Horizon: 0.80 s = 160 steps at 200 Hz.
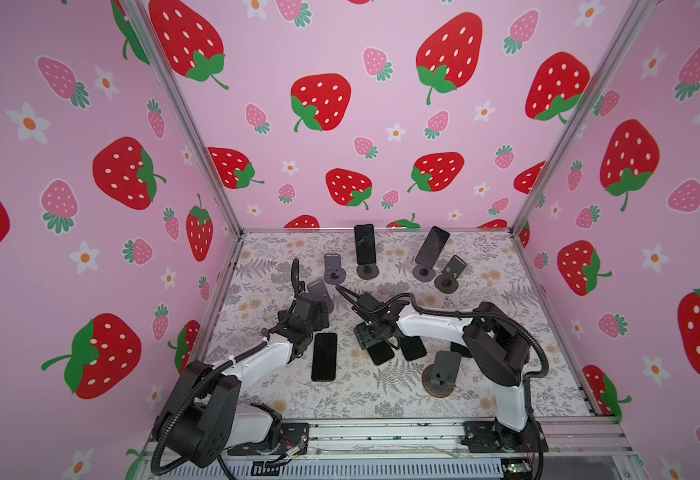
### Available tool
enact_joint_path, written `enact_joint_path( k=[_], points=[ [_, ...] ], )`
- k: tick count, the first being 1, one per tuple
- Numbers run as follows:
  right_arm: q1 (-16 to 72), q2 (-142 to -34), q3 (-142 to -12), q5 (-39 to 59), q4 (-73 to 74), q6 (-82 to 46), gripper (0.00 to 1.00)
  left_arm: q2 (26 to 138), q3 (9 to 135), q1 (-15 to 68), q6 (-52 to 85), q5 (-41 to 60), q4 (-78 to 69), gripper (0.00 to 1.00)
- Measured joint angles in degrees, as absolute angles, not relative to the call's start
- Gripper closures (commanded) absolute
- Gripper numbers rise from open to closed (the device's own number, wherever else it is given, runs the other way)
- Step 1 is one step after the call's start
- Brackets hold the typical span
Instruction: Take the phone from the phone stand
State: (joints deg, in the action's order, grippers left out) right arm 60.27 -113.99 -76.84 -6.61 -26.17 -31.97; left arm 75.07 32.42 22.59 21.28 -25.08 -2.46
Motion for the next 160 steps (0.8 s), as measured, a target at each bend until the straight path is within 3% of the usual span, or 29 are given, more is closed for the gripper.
enact_joint_path(
  k=[69,160],
  points=[
    [59.9,-112.1,-94.6,-12.8,-37.4,-34.2,0.17,68.9,31.1,22.6,21.3,-25.7,-4.8,0.0],
    [48.8,-106.5,-99.4,-18.6,-29.9,-34.0,0.17,67.5,30.2,22.5,23.5,-26.3,-3.6,0.0]
  ],
)
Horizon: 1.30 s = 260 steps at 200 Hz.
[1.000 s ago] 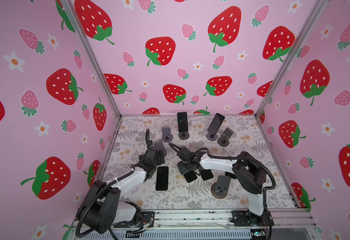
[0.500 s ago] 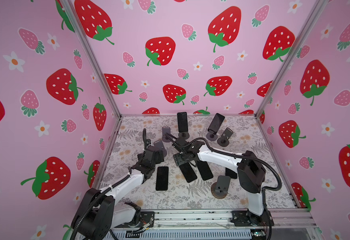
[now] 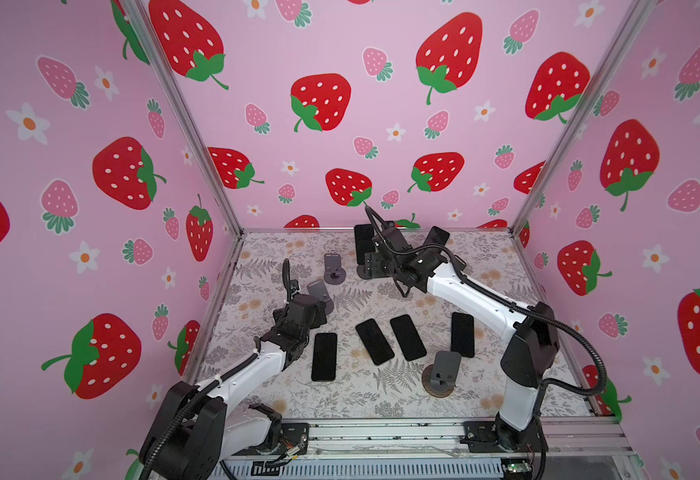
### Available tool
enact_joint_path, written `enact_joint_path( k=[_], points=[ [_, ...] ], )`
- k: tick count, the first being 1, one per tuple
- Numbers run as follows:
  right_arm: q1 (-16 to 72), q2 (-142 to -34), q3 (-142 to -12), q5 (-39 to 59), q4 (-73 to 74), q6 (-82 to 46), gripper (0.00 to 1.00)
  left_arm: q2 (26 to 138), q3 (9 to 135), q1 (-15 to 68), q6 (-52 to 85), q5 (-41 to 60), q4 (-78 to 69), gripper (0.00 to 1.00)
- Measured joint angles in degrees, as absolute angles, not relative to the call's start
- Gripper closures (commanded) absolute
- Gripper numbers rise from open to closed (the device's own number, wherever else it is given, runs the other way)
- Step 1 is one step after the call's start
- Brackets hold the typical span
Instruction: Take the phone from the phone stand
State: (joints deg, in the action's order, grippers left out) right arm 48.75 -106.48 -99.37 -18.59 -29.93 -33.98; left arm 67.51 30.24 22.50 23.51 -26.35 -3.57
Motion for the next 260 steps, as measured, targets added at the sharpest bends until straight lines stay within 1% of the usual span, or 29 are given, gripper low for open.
enact_joint_path(
  k=[16,24,51,78,99,139,163,187,220,260],
  points=[
    [46.3,-106.5,-99.4,-18.4,-28.4,-33.2,0.14,65.7,29.3,22.5,23.8,-26.4,-3.4,0.01],
    [45.3,-106.5,-99.4,-18.2,-27.5,-32.9,0.09,65.2,28.9,22.5,23.8,-26.5,-3.5,0.01],
    [43.0,-108.7,-101.4,-16.8,-25.8,-30.9,0.0,65.6,28.0,22.5,23.8,-27.2,-3.5,0.0],
    [42.7,-112.8,-105.4,-16.6,-25.8,-29.6,0.0,67.2,27.7,22.5,23.8,-27.0,-3.4,0.0],
    [42.2,-113.8,-106.0,-18.1,-27.4,-30.1,0.0,67.0,27.7,22.5,23.6,-27.0,-2.8,0.01],
    [38.1,-113.6,-106.0,-25.6,-30.7,-34.2,0.0,66.0,27.4,22.5,21.6,-26.8,-6.7,0.01],
    [35.4,-113.7,-106.5,-30.0,-33.2,-37.2,0.0,67.2,27.4,22.5,21.0,-26.6,-8.5,0.01],
    [33.4,-115.5,-109.6,-33.5,-36.9,-42.2,0.0,69.3,27.4,22.4,20.8,-26.4,-9.0,0.01],
    [31.3,-119.5,-112.9,-35.0,-40.9,-48.1,0.0,69.5,27.4,22.4,20.8,-26.3,-9.0,0.01],
    [30.1,-125.2,-118.1,-35.4,-44.2,-50.1,0.0,68.2,27.3,22.4,20.8,-26.3,-9.2,0.01]
  ],
)
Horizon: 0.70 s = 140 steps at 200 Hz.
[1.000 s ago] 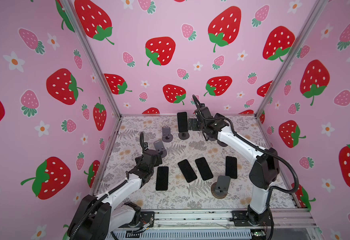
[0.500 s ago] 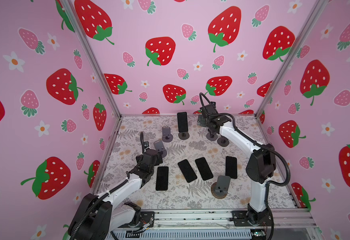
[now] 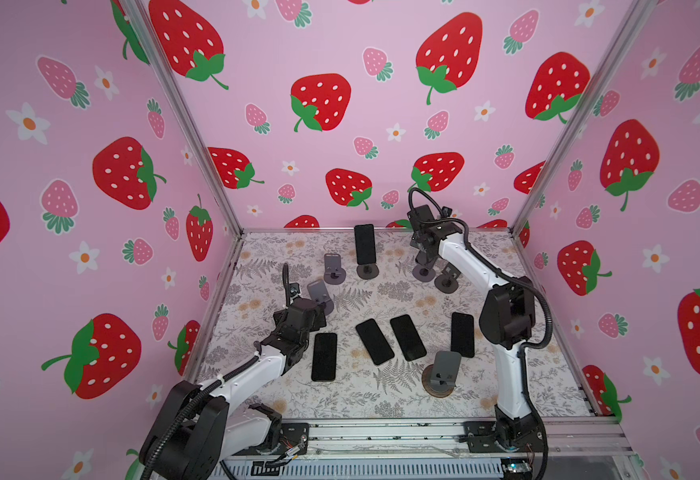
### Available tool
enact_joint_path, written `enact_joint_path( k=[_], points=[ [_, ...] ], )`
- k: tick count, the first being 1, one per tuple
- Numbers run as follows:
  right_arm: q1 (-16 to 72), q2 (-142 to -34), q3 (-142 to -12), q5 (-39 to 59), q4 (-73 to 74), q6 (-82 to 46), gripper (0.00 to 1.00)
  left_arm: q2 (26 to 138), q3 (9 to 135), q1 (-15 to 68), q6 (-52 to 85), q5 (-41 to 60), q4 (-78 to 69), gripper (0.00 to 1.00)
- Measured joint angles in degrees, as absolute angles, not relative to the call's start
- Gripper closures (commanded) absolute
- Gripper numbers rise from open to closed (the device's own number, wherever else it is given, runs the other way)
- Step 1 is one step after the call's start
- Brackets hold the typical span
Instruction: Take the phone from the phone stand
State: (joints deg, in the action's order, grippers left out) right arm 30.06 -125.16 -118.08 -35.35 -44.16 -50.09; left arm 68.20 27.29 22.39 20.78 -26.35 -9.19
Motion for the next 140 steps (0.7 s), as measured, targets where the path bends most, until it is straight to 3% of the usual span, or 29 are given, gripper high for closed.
enact_joint_path(
  k=[140],
  points=[
    [28.0,-130.8,-122.4,-32.9,-43.5,-49.1,0.0,70.1,27.3,22.4,20.8,-25.9,-8.8,0.01]
  ],
)
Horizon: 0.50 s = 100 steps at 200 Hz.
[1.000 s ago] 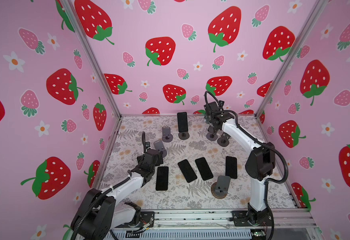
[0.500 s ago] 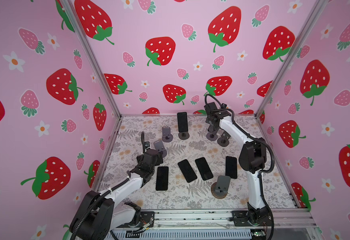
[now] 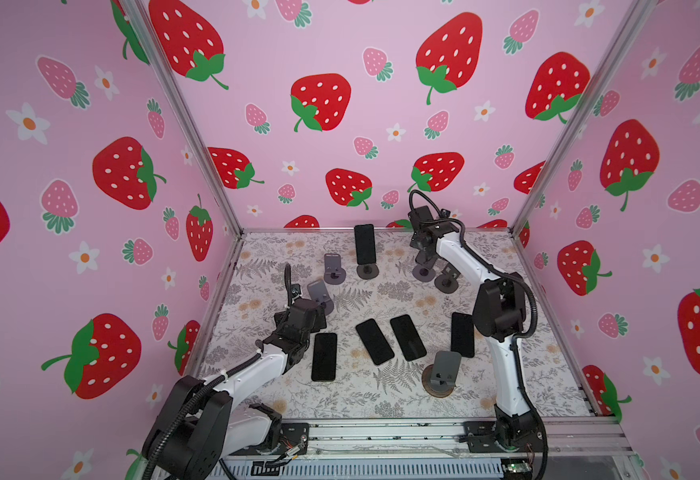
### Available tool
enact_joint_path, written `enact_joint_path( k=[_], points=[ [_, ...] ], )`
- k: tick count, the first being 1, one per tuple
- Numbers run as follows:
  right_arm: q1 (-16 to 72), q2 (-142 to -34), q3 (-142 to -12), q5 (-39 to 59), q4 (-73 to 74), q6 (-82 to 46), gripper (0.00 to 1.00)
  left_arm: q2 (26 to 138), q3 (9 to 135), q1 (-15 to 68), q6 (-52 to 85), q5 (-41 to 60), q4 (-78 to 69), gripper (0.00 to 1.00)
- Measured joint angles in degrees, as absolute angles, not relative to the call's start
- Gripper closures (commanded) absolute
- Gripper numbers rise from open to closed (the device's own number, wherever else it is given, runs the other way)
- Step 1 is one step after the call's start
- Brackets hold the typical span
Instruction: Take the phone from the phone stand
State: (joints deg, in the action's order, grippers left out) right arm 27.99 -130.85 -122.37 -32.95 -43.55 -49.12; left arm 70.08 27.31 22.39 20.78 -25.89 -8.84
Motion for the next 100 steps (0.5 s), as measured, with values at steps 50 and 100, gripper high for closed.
enact_joint_path(
  k=[50,100],
  points=[
    [27.3,-132.6,-125.3,-32.9,-41.7,-47.7,0.01,70.0,27.3,22.4,20.8,-24.9,-8.9,0.01],
    [27.0,-134.4,-125.5,-33.0,-41.5,-46.2,0.16,70.3,27.3,22.4,20.8,-24.6,-8.9,0.01]
  ],
)
